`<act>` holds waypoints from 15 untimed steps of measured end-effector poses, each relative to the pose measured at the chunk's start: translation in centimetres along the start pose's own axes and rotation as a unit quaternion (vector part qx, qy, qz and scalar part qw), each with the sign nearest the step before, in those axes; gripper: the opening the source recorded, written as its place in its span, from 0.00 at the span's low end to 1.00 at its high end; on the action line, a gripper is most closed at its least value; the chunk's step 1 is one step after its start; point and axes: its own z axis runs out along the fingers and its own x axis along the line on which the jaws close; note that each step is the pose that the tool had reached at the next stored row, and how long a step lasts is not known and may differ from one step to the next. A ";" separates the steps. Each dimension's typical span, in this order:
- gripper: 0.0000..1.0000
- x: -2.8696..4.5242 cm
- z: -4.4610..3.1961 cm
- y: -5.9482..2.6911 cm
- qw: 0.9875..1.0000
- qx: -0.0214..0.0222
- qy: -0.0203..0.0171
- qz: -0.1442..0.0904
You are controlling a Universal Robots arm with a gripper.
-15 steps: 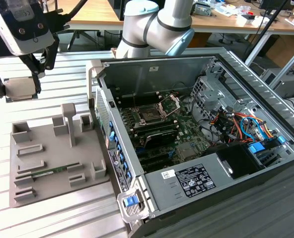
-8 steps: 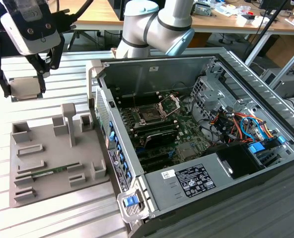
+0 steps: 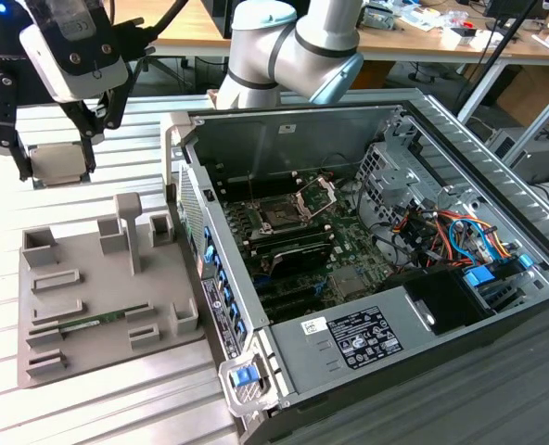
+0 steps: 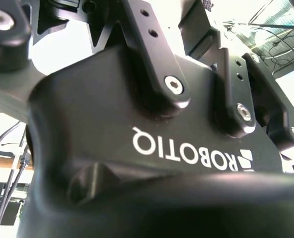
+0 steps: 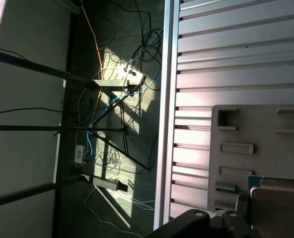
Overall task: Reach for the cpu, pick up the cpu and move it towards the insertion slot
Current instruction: 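Pick up the cpu and move it towards the insertion slot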
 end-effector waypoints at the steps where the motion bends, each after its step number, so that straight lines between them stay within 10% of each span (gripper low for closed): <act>1: 0.55 -0.12 0.00 -0.01 1.000 0.000 0.000 0.000; 15: 0.55 -1.62 0.00 -0.14 1.000 0.000 0.000 0.000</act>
